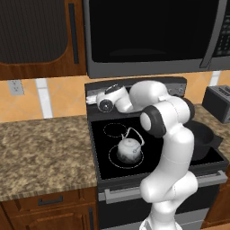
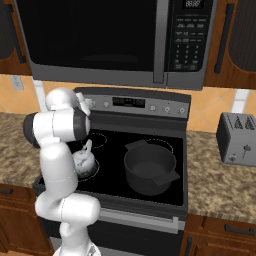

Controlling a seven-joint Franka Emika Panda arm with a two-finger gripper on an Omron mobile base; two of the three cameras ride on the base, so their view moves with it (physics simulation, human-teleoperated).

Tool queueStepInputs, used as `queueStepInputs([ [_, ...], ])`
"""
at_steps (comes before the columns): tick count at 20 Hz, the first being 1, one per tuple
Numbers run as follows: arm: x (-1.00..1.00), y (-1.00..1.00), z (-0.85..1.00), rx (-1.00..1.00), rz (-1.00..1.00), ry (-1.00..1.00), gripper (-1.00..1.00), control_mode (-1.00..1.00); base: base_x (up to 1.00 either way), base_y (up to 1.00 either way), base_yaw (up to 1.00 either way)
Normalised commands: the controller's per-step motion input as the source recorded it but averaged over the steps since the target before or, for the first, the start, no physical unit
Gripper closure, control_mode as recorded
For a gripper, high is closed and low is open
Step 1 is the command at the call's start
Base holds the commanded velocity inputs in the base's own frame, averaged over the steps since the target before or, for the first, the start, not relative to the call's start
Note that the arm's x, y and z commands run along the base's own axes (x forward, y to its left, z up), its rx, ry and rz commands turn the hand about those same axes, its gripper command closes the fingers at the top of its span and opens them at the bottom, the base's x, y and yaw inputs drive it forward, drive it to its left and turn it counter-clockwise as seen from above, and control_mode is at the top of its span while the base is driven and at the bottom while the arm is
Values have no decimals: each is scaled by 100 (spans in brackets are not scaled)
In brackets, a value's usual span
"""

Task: Pick the kettle from the counter and place it on a stove burner. Then turn the burner on.

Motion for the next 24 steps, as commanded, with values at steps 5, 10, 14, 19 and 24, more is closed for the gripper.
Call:
queueStepInputs([
  [5,0,6,-33,0,0,3,-100,-100,0,0,0],
  [10,0,9,0,2,0,-5,-100,-100,0,0,0],
  [14,3,0,0,9,-1,-12,-100,-100,0,0,0],
  [19,9,0,-8,12,-2,-3,-100,-100,0,0,0],
  [24,4,0,-8,10,0,0,-100,-100,0,0,0],
])
